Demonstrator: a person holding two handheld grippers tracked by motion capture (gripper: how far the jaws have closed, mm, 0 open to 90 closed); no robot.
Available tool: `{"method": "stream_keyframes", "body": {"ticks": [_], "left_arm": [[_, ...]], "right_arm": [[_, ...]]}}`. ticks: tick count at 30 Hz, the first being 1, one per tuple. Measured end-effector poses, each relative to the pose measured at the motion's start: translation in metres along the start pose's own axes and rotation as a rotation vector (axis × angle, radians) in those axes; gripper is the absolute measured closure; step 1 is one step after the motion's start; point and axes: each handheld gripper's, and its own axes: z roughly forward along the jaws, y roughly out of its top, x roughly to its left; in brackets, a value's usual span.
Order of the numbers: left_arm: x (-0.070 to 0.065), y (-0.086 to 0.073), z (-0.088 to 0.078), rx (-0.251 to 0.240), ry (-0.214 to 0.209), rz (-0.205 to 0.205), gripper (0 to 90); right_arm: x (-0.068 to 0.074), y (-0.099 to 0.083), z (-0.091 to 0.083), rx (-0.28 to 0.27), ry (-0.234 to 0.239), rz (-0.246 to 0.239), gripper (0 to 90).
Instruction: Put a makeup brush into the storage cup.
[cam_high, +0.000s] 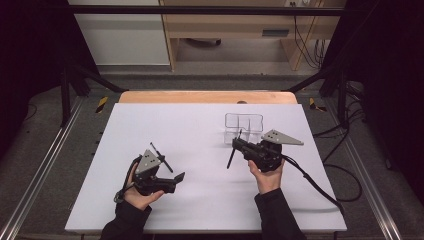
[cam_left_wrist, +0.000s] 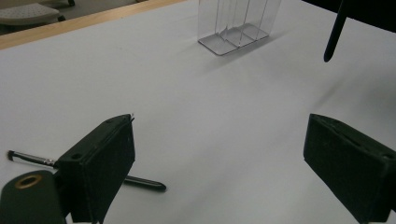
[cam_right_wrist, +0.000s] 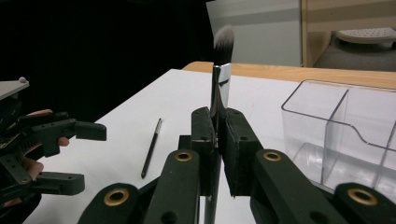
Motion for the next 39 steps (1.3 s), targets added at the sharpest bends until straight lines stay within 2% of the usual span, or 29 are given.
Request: {"method": "stream_keyframes", "body": {"ticks": [13, 27, 39], "left_arm": [[0.013, -0.006, -0.010, -0.003, 0.029, -0.013, 8.0], [0.021, -0.010, -0.013, 0.016, 0.061, -0.015, 7.3], [0.027, -0.011, -0.014, 0.023, 0.069, -0.026, 7.3]], "right_arm": [[-0.009, 0.010, 0.000, -0.024, -0.043, -0.011, 83.9], [-0.016, 0.032, 0.005, -0.034, -0.131, -0.059, 83.9], [-0.023, 0.046, 0.012, -0.031, -0.195, -0.083, 84.0]]}}
